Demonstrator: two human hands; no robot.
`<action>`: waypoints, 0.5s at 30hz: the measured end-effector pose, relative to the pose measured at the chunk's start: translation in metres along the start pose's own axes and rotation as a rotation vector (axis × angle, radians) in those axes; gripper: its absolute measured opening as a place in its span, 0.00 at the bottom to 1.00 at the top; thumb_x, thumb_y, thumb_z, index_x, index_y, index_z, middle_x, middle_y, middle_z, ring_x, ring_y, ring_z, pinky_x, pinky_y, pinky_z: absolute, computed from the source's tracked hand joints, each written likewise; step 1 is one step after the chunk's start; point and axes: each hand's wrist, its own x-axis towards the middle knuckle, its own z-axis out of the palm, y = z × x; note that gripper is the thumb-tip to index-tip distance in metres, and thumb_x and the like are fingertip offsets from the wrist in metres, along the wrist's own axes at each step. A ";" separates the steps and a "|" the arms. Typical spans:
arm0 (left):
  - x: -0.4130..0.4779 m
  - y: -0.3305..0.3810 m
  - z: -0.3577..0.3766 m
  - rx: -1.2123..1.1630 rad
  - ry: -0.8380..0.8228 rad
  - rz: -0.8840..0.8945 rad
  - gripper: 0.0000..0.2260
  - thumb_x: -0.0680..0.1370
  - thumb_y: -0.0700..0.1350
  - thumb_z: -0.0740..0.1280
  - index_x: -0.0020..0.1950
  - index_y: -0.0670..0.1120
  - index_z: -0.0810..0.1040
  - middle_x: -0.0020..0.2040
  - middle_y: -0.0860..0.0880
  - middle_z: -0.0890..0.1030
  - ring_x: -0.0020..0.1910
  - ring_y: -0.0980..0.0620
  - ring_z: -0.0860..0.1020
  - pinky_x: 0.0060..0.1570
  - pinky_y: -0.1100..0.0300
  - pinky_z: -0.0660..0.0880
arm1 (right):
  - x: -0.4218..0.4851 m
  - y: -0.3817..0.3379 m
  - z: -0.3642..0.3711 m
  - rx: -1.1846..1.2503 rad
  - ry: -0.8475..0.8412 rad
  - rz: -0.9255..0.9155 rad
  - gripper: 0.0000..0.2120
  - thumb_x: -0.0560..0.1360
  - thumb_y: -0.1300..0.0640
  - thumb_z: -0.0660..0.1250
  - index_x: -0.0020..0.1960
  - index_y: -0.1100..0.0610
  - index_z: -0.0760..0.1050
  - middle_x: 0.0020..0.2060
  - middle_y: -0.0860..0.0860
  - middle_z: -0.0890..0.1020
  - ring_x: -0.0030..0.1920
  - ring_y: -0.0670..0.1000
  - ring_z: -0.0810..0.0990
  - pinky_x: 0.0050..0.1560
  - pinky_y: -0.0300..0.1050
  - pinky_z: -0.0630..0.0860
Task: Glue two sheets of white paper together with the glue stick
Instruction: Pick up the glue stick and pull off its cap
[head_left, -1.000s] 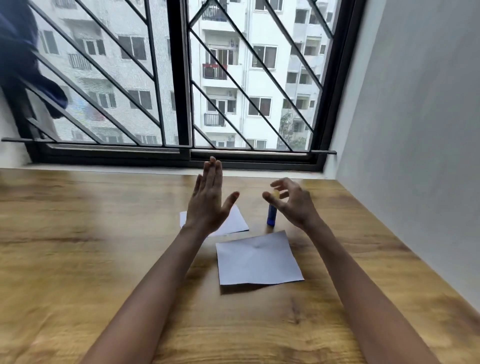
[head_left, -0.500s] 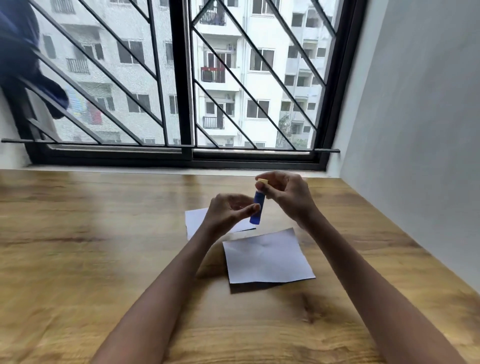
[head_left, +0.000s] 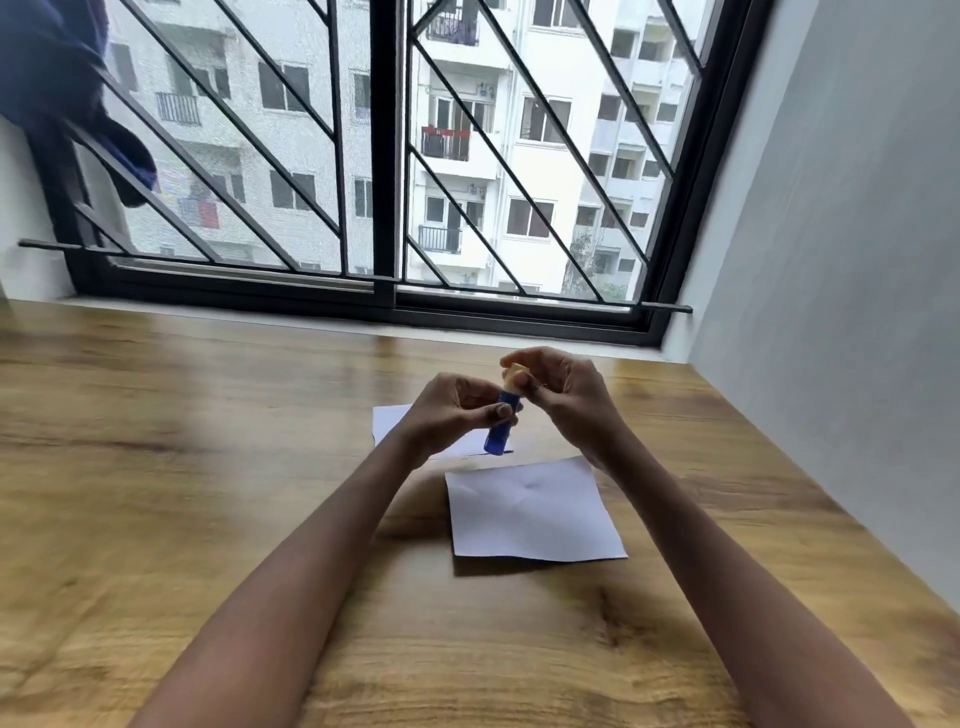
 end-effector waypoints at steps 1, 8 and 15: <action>0.001 0.000 0.000 0.002 0.009 -0.002 0.08 0.71 0.37 0.71 0.49 0.37 0.82 0.37 0.48 0.85 0.43 0.47 0.81 0.46 0.61 0.78 | 0.000 0.001 -0.001 0.004 -0.009 -0.013 0.09 0.75 0.65 0.66 0.51 0.55 0.79 0.47 0.56 0.84 0.49 0.50 0.83 0.54 0.48 0.80; 0.002 -0.008 -0.001 0.093 0.070 -0.033 0.09 0.70 0.37 0.73 0.49 0.38 0.82 0.45 0.41 0.84 0.44 0.48 0.82 0.50 0.54 0.79 | 0.007 0.002 -0.010 0.054 0.091 -0.025 0.19 0.73 0.76 0.59 0.55 0.57 0.78 0.49 0.57 0.81 0.51 0.51 0.79 0.57 0.45 0.76; 0.001 -0.006 0.000 0.034 0.246 -0.014 0.06 0.68 0.43 0.75 0.43 0.44 0.83 0.39 0.49 0.84 0.39 0.56 0.80 0.45 0.64 0.76 | 0.005 0.033 -0.046 -0.571 0.263 0.092 0.10 0.72 0.62 0.70 0.53 0.61 0.80 0.47 0.56 0.84 0.45 0.54 0.83 0.46 0.40 0.75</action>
